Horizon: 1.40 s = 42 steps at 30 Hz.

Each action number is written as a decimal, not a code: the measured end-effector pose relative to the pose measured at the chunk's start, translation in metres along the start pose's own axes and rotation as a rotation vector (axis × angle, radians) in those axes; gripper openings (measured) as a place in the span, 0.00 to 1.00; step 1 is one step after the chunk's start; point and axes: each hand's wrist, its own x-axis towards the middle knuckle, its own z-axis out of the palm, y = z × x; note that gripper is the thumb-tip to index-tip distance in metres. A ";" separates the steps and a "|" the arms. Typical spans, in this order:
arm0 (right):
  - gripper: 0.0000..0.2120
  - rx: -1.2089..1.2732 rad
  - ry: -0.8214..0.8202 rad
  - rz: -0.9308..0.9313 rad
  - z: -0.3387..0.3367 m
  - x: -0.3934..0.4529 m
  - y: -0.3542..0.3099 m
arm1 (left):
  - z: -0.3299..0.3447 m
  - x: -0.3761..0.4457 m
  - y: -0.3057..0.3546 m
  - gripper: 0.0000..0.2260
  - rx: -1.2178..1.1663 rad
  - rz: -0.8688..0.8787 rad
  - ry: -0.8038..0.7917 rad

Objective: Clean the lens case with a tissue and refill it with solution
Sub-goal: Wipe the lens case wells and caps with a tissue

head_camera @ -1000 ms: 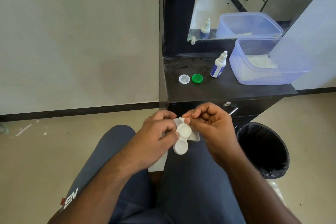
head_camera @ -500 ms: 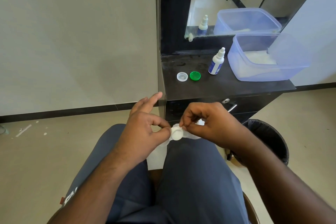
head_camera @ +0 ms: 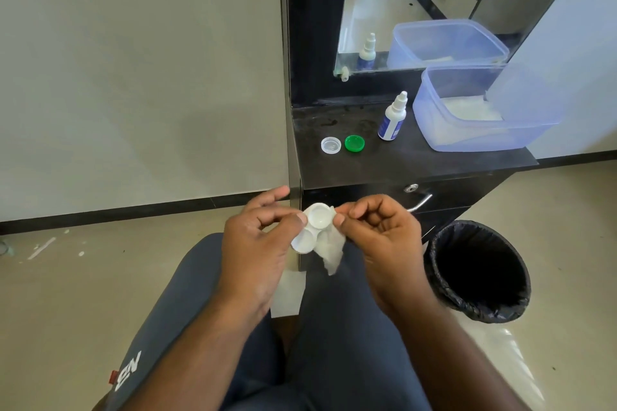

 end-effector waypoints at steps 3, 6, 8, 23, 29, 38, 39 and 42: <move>0.12 0.102 0.097 0.012 0.005 0.002 0.001 | 0.006 -0.005 -0.002 0.07 -0.044 -0.051 0.003; 0.15 0.088 0.103 0.011 0.009 -0.005 0.008 | 0.007 -0.005 -0.005 0.07 -0.121 -0.087 0.068; 0.16 0.092 0.107 0.035 0.012 -0.012 0.011 | 0.006 -0.004 -0.005 0.07 -0.124 -0.098 0.086; 0.10 -0.040 0.179 -0.052 0.012 -0.009 0.017 | -0.002 -0.006 0.004 0.13 -0.011 -0.159 -0.166; 0.11 -0.105 0.063 -0.133 0.008 -0.013 0.019 | 0.000 -0.006 0.009 0.14 -0.155 -0.271 -0.208; 0.12 -0.432 -0.037 -0.389 -0.003 -0.003 0.014 | -0.005 0.000 0.007 0.11 -0.289 -0.478 -0.297; 0.11 -0.467 -0.050 -0.411 -0.004 -0.002 0.013 | -0.006 0.000 0.007 0.11 -0.288 -0.476 -0.297; 0.10 -0.592 -0.122 -0.543 -0.007 -0.001 0.010 | -0.008 0.002 0.005 0.10 -0.279 -0.478 -0.302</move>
